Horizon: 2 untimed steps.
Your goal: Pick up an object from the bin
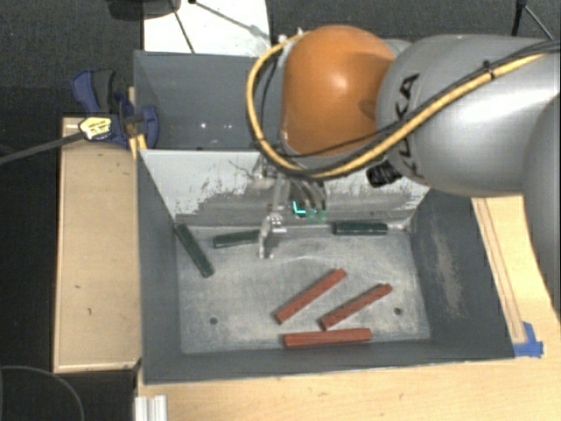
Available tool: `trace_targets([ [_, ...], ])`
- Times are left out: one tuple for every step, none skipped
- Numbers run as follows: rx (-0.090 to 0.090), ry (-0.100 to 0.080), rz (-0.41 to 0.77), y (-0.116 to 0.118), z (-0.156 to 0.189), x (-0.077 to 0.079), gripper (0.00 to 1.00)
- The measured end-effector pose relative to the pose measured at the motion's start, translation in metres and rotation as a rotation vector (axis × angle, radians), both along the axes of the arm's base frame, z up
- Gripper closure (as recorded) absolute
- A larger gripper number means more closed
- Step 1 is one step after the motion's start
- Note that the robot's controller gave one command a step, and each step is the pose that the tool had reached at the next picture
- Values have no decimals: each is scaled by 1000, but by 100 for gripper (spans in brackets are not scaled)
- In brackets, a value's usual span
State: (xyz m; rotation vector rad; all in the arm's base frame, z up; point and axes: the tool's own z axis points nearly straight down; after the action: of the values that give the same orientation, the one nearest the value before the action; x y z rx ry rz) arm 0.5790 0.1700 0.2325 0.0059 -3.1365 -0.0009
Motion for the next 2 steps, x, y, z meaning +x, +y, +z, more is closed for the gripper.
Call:
trace_targets([
  [1, -8, -4, -1, 5, 2, 0],
  [2, -12, 67, -37, -43, -16, 0],
])
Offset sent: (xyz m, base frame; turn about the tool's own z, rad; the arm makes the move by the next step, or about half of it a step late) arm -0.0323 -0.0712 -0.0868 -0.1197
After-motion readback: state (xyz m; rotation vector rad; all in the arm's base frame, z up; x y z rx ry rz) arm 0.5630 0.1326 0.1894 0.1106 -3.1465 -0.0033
